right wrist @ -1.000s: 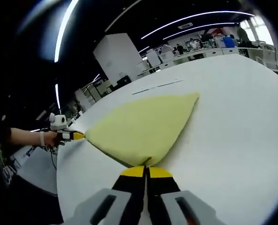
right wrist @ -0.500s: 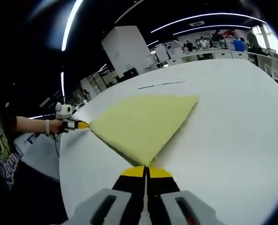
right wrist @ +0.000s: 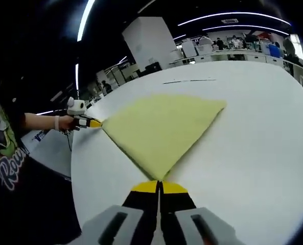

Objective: Fold the garment on the visible template until the final outline fits inside the template.

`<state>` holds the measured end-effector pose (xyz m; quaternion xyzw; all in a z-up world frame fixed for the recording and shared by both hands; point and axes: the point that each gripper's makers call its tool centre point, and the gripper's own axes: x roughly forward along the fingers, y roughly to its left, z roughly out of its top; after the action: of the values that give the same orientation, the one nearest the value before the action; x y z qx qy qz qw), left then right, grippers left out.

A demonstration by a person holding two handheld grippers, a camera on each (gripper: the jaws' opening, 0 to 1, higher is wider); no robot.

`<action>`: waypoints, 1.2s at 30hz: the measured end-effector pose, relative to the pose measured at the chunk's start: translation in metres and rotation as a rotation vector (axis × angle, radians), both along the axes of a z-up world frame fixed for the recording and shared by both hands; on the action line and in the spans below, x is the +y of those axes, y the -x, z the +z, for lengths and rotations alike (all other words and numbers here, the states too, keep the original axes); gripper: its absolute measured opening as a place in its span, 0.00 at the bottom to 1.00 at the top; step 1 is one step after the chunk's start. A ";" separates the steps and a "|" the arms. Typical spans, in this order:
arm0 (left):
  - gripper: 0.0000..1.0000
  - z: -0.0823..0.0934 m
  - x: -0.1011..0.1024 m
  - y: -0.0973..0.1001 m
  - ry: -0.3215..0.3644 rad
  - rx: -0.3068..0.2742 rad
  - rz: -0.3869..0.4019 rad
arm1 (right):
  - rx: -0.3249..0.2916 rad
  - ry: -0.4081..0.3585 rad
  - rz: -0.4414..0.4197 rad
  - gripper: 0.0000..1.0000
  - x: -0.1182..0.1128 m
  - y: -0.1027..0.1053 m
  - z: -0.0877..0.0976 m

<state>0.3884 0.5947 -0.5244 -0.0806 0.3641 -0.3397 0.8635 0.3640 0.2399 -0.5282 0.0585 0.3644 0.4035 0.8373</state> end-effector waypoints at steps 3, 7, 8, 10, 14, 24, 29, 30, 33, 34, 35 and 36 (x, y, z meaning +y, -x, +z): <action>0.00 -0.001 0.001 0.009 0.009 0.013 0.005 | 0.003 -0.008 -0.002 0.00 0.000 0.007 0.001; 0.00 -0.002 0.004 0.018 0.010 0.014 0.006 | 0.004 -0.011 0.012 0.00 0.002 0.016 0.000; 0.00 -0.002 0.004 0.019 0.009 0.015 0.009 | 0.006 -0.014 0.014 0.00 0.002 0.017 0.000; 0.00 -0.002 0.004 0.020 0.015 0.015 0.018 | 0.010 -0.016 0.009 0.00 0.003 0.017 -0.002; 0.00 -0.002 0.003 0.018 0.012 0.006 0.022 | 0.008 -0.020 -0.002 0.00 0.003 0.016 -0.002; 0.07 0.012 0.018 0.014 -0.050 -0.057 0.031 | -0.074 -0.007 -0.067 0.23 -0.008 0.011 0.009; 0.34 0.029 0.032 0.007 -0.095 -0.136 0.072 | -0.111 -0.011 -0.101 0.49 -0.012 0.011 0.020; 0.45 0.031 0.033 0.006 -0.100 -0.149 0.075 | -0.124 -0.009 -0.113 0.53 -0.013 0.010 0.022; 0.65 0.039 0.036 0.004 -0.115 -0.187 0.090 | -0.129 -0.034 -0.139 0.64 -0.012 0.010 0.029; 0.67 0.041 0.036 0.004 -0.115 -0.194 0.090 | -0.141 -0.031 -0.140 0.67 -0.012 0.010 0.031; 0.68 0.044 0.036 0.004 -0.112 -0.198 0.090 | -0.145 -0.027 -0.141 0.70 -0.012 0.011 0.032; 0.69 0.047 0.035 0.004 -0.106 -0.201 0.089 | -0.149 -0.027 -0.142 0.73 -0.012 0.011 0.033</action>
<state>0.3841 0.6300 -0.4778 -0.0163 0.2890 -0.2875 0.9130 0.3531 0.2281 -0.4956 0.0651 0.2906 0.3512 0.8877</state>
